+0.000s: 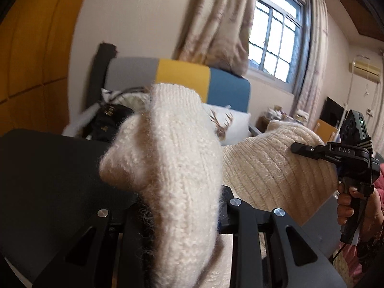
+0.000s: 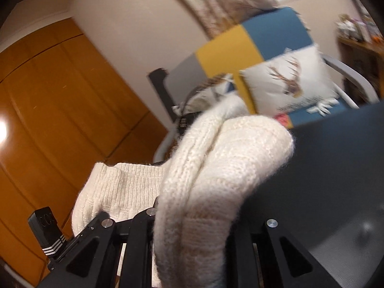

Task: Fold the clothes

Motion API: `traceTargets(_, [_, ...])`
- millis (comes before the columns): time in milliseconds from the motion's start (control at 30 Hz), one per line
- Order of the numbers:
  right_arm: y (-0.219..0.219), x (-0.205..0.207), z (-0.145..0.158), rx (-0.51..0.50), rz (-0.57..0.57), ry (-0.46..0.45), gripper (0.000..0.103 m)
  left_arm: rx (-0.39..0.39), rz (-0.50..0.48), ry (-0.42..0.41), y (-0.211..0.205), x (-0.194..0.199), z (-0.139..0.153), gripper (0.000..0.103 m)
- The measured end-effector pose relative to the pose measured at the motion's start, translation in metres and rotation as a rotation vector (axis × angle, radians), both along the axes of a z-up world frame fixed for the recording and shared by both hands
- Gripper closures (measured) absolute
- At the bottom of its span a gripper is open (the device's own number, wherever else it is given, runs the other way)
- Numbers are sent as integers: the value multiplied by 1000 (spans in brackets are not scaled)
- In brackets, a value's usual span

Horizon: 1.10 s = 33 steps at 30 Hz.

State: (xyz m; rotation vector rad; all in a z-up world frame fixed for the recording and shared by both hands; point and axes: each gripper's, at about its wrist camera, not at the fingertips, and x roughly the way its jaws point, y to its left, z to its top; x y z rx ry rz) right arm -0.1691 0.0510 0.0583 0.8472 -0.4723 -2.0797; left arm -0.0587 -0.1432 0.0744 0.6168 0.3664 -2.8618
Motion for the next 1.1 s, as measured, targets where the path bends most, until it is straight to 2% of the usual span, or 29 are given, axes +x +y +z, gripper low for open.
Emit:
traceTargets(133, [-55, 3, 26, -2, 107, 44, 85, -18, 79, 27, -20, 20, 18, 75])
traceTargets(267, [-119, 7, 46, 5, 221, 72, 85, 2, 182, 72, -45, 49, 27, 75])
traceTargets(367, [-172, 9, 52, 5, 305, 70, 85, -8, 274, 82, -63, 69, 25, 75])
traceTargets(467, [-226, 10, 51, -7, 389, 40, 85, 28, 348, 92, -85, 85, 16, 75])
traceTargets(633, [-314, 14, 33, -2, 498, -47, 85, 103, 457, 79, -120, 100, -6, 75])
traceTargets(767, [-366, 9, 14, 61, 538, -62, 85, 113, 526, 54, -135, 99, -30, 75])
traceTargets(867, [-392, 4, -8, 119, 551, -78, 85, 128, 582, 23, -148, 94, -51, 75])
traceTargets(1000, [-408, -15, -44, 209, 565, -86, 85, 196, 678, -36, -176, 94, -90, 75])
traceTargets(1100, [-417, -32, -63, 282, 545, -30, 85, 223, 754, -58, -192, 101, -115, 74])
